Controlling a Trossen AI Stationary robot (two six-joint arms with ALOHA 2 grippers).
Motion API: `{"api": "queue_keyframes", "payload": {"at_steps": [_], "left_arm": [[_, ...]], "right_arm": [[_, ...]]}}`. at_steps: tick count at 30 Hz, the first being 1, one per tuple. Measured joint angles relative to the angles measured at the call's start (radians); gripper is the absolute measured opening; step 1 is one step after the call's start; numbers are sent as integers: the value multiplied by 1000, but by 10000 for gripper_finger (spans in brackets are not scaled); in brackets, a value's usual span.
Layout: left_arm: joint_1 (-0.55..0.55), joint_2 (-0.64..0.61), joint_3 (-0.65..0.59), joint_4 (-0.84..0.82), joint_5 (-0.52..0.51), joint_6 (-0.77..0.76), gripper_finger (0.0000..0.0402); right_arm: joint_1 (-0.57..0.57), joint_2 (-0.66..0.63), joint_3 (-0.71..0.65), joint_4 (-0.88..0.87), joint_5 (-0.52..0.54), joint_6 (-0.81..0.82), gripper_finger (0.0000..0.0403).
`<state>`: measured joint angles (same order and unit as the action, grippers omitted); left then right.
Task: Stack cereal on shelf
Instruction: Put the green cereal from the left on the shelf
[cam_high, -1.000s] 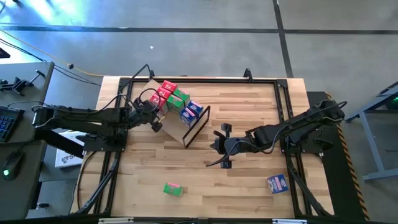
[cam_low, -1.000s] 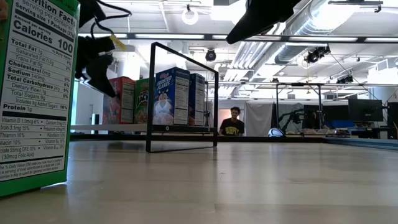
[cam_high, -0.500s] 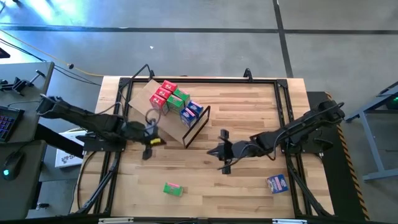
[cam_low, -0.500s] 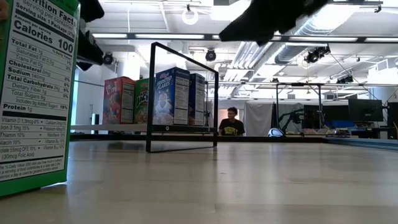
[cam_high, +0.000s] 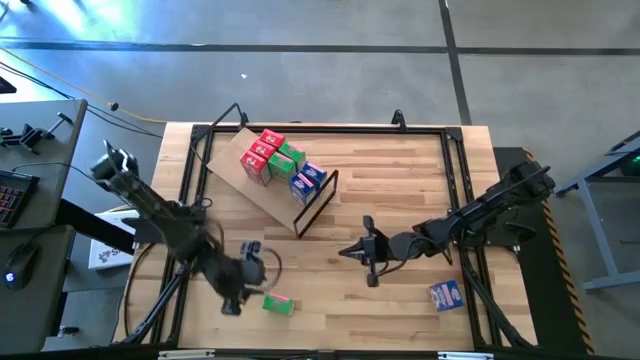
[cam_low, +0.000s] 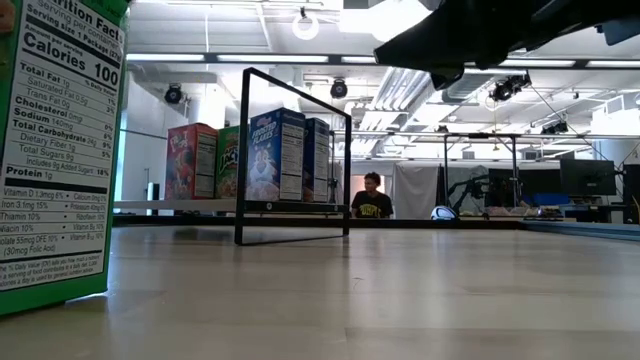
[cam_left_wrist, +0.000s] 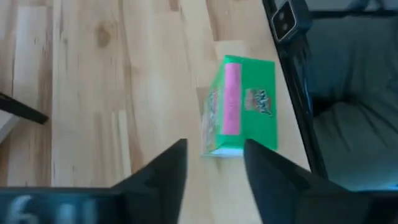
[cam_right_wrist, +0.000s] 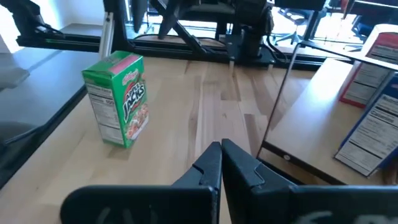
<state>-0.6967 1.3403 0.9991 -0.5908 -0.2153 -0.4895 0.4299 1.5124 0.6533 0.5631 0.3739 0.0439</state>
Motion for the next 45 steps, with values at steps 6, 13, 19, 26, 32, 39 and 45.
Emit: {"api": "queue_keyframes", "payload": {"at_steps": [6, 13, 19, 26, 32, 39, 45], "left_arm": [[-34, 227, 266, -237, -34, -56, 231], [-30, 407, 474, -335, -18, -17, 284], [-8, 468, 523, -381, 23, -14, 289], [17, 505, 522, -384, 65, 5, 287], [20, 505, 521, -442, 56, -3, 261], [19, 505, 515, -463, 39, 24, 192], [13, 482, 514, -544, -7, 102, 155]], "right_arm": [[5, 0, 1, -9, 0, -21, 0], [5, 0, 1, -16, -13, -37, 0], [5, 0, 2, -23, -27, -40, 0], [18, -1, 2, -27, -36, -20, 0], [42, -1, 2, -25, -8, -18, 0], [59, -1, 2, -24, 4, -18, 0], [71, -1, 2, -24, 7, -14, 0]]}}
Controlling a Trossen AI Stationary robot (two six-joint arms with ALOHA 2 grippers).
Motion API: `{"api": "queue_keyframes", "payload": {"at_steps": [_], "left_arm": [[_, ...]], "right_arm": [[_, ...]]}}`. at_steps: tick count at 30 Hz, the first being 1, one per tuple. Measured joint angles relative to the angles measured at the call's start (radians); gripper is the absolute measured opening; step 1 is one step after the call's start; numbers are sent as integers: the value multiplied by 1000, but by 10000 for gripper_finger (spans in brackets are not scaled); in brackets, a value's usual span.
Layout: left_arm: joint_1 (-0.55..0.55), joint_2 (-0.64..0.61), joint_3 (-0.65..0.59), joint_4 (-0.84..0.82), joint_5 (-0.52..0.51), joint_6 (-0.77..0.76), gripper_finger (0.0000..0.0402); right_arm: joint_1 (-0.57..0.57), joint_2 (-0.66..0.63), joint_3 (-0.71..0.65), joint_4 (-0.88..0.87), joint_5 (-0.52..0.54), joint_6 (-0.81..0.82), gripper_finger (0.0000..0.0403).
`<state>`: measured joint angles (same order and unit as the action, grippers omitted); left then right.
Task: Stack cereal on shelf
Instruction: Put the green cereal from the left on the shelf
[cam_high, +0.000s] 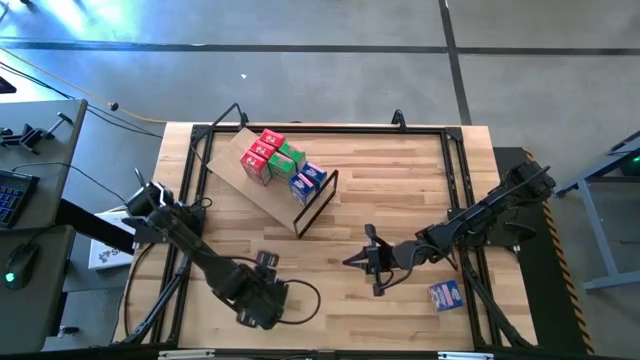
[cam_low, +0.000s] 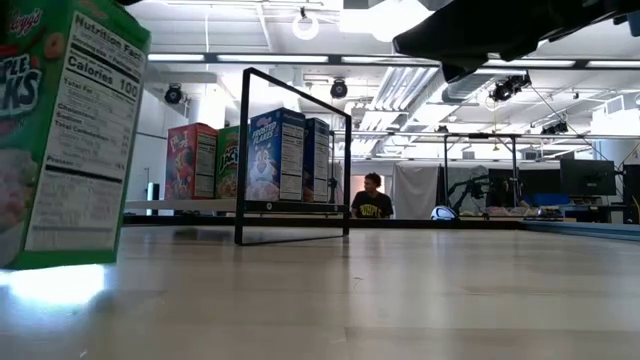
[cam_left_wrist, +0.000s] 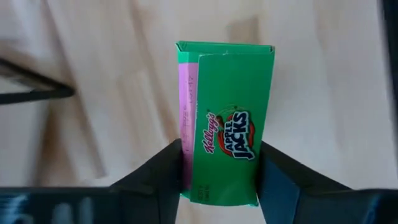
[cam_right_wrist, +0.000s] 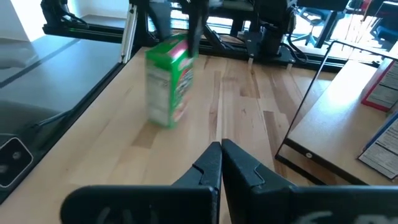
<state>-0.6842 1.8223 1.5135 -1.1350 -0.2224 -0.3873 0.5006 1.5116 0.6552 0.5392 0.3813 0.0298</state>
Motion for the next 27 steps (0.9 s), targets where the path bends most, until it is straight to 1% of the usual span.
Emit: {"api": "queue_keyframes", "payload": {"at_steps": [7, 9, 12, 17, 20, 24, 27], "left_arm": [[32, -97, 0, -193, -107, 119, 150], [52, -135, -2, -215, -146, 169, 150], [97, -220, -50, -199, -202, 246, 150], [227, -377, -219, -131, -214, 365, 150], [316, -461, -300, -84, -223, 451, 149], [442, -517, -367, -16, -184, 585, 149], [524, -522, -376, 1, -171, 693, 149]], "right_arm": [[0, 0, 0, -3, 0, 18, 0], [0, 0, 0, -3, 0, 17, 0], [0, 0, 0, -4, -1, 15, 0], [0, 0, 0, -4, -14, 1, 0], [-1, 0, 0, -3, -13, -12, 0], [-18, 0, 0, 3, -14, -37, 0], [-37, 0, 0, 9, -20, -57, 0]]}}
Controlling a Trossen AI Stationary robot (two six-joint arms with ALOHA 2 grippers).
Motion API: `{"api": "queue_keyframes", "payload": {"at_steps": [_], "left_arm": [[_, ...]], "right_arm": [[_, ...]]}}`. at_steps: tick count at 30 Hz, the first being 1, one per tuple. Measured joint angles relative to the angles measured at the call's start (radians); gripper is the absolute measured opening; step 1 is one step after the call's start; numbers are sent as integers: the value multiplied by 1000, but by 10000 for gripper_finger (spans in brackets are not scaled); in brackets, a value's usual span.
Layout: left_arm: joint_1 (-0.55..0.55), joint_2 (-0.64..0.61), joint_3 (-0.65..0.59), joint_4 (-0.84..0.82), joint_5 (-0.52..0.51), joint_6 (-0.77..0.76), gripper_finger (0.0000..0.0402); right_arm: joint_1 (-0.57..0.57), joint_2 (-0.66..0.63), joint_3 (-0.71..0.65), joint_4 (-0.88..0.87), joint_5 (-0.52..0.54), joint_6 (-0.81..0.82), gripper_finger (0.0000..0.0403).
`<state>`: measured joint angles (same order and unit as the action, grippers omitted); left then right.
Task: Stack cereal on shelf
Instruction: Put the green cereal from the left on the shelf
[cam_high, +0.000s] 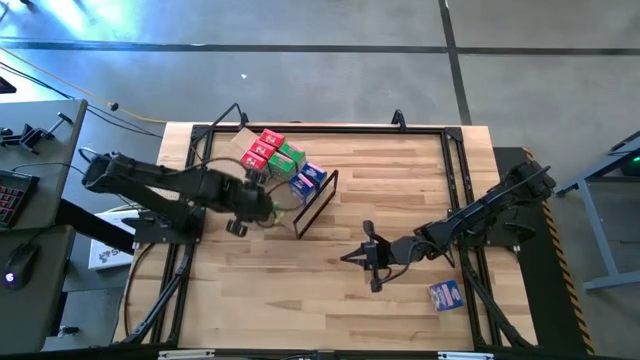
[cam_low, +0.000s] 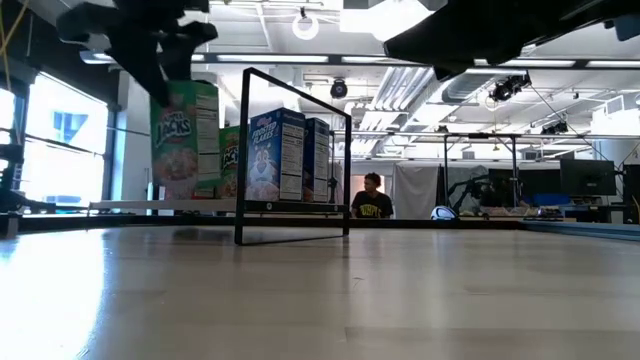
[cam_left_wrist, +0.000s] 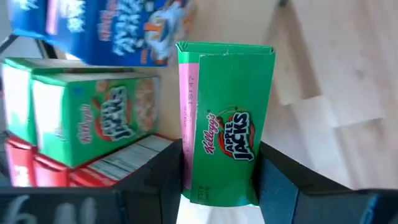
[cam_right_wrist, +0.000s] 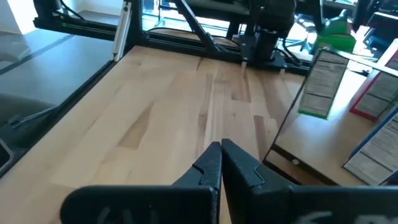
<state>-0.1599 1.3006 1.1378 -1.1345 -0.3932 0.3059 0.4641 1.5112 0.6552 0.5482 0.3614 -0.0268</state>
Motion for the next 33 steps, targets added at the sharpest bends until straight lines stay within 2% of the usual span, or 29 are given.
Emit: {"api": "queue_keyframes", "payload": {"at_steps": [7, 13, 18, 27, 33], "left_arm": [[167, 0, 0, 52, 52, 153, 149], [240, 17, 0, 81, 77, 234, 149], [278, 44, 0, 88, 66, 280, 157], [291, 60, 0, 94, 66, 282, 211], [291, 60, 0, 94, -3, 300, 229]], "right_arm": [[-64, 0, 0, 3, -72, -27, 0], [-116, 0, 0, 2, -153, -34, 0], [-127, 0, 0, -7, -179, -25, 0], [-127, 0, 0, -7, -179, -23, 0], [-126, 0, 0, -7, -181, -23, 0]]}}
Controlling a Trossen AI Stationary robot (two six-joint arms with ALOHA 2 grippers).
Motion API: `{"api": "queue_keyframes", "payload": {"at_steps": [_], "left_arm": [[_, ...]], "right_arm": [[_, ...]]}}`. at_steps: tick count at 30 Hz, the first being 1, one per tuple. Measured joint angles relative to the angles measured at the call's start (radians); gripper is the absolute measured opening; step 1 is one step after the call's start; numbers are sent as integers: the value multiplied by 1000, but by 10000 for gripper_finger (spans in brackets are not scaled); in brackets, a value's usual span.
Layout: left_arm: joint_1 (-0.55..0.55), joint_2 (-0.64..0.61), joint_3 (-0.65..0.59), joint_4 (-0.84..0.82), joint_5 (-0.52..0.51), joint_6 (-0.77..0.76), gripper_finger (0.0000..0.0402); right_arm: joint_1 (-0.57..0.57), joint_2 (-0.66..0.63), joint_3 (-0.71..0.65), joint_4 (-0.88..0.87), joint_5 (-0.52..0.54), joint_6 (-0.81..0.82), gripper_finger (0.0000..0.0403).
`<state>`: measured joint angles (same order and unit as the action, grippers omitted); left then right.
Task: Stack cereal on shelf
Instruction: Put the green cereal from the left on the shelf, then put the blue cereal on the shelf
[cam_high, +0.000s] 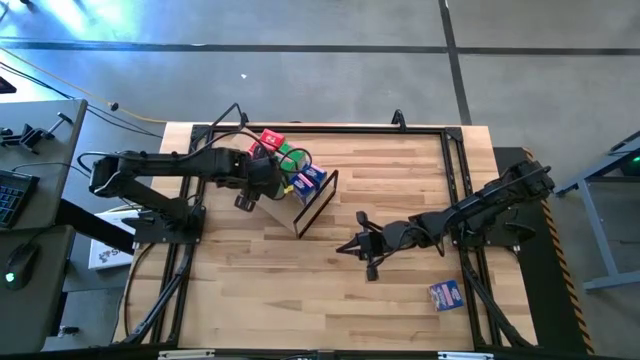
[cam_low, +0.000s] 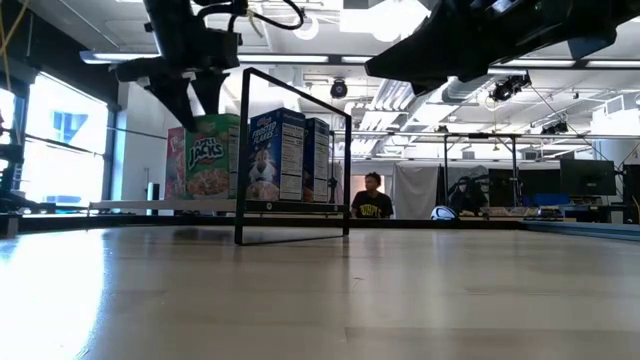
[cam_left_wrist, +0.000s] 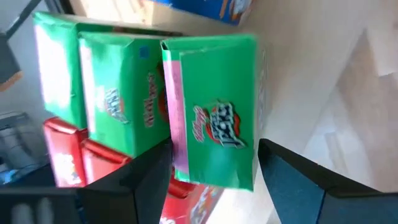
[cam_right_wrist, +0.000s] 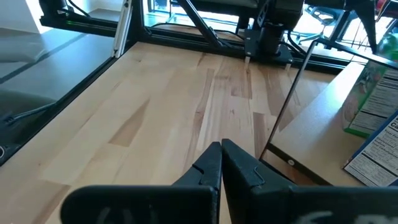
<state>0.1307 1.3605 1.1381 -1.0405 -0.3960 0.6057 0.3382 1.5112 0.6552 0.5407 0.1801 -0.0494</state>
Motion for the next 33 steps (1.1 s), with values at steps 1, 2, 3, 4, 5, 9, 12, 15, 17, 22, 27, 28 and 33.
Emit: {"api": "queue_keyframes", "payload": {"at_steps": [1, 2, 3, 4, 5, 9, 12, 15, 17, 22, 27, 28, 33], "left_arm": [[0, 0, 0, 0, -10, 6, 229], [0, 0, 0, 0, -15, 8, 229], [0, 0, 0, 0, -17, 9, 229], [0, 0, 0, -1, -17, 9, 228], [0, 0, 0, -2, -18, 9, 228], [0, 0, 13, -15, -18, 9, 228], [-4, 0, 46, -22, -20, 9, 228], [-18, 0, 93, -49, -42, 4, 228], [-29, 0, 126, -69, -58, -23, 227], [-75, -10, 172, -115, -52, -230, 223], [-173, -93, 55, 5, -11, -548, 173], [-200, -121, 11, 46, -11, -601, 159], [-297, -229, -246, 334, -18, -899, 81]], "right_arm": [[0, 0, 0, 0, 0, 0, 0], [0, 0, 0, 0, -1, 0, 0], [0, 0, 0, 0, -1, 0, 0], [0, 0, 0, 0, -1, 0, 0], [0, 0, 0, 0, -1, 0, 0], [0, 0, 0, 0, -1, 0, 0], [0, 0, 0, 0, -1, 0, 0], [0, 0, 0, 0, -1, 0, 0], [0, 0, 0, 0, -1, 0, 0], [0, 0, 0, -4, -1, 0, 0], [1, 0, 0, -28, -1, 19, 0], [1, 0, 0, -30, -1, 24, 0], [3, 0, 0, -34, -1, 24, 0]]}}
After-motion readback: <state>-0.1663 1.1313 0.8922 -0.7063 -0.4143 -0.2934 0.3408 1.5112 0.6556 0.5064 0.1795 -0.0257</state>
